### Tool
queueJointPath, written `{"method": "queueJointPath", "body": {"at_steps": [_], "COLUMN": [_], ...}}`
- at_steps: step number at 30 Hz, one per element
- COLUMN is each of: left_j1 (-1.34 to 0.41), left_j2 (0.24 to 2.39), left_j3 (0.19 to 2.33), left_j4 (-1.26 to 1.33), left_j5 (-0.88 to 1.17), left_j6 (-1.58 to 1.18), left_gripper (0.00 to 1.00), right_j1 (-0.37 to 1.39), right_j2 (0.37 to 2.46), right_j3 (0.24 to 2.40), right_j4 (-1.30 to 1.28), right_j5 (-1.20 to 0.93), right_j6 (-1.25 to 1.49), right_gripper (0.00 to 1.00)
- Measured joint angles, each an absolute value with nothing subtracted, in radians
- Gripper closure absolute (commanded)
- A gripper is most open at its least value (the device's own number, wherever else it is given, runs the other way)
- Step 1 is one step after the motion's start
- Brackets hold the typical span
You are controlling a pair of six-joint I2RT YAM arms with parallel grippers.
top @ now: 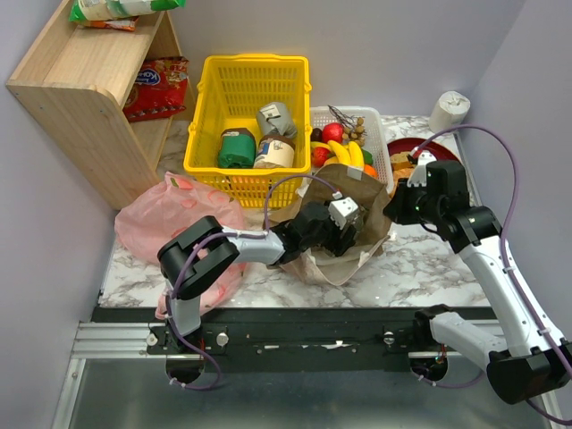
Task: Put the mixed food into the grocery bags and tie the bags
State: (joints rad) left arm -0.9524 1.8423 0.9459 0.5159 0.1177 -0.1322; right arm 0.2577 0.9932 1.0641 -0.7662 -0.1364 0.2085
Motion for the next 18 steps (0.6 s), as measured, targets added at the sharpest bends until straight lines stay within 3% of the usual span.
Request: {"method": "queueJointPath", "body": {"at_steps": [7,8,9,13,15,18], "left_j1": [-0.952,-0.952,-0.953,-0.956,-0.956,-0.958], "left_j2": [1.853,1.849,1.842,1.808,1.784,1.713], "left_j3": [0.969,0.968,0.966,0.957,0.957,0.957], "left_j4": [0.489,0.487,0.482,0.453,0.449,0.446], "left_j5": [0.112,0.112,0.113,0.116,0.119,0.121], "left_j6": [-0.142,-0.142,-0.141,-0.139,-0.138,-0.14], "left_gripper": [0.39,0.35,0.24,0.14,0.01,0.01], "right_j1": [0.258,0.258,0.258,0.258,0.258,0.258], "right_j2": [0.993,0.993,0.992,0.989,0.987,0.986], "right_j3": [1.06,1.06,1.06,1.06,1.06,1.061], "right_j4": [-0.759,-0.759,-0.759,-0.759,-0.759,-0.76], "right_j5": [-0.152,-0.154,-0.155,-0.157,-0.159,-0.159], "right_j6": [0.21,0.21,0.21,0.209,0.209,0.208], "right_gripper": [0.73,0.71,0.71,0.68,0.66,0.65]}}
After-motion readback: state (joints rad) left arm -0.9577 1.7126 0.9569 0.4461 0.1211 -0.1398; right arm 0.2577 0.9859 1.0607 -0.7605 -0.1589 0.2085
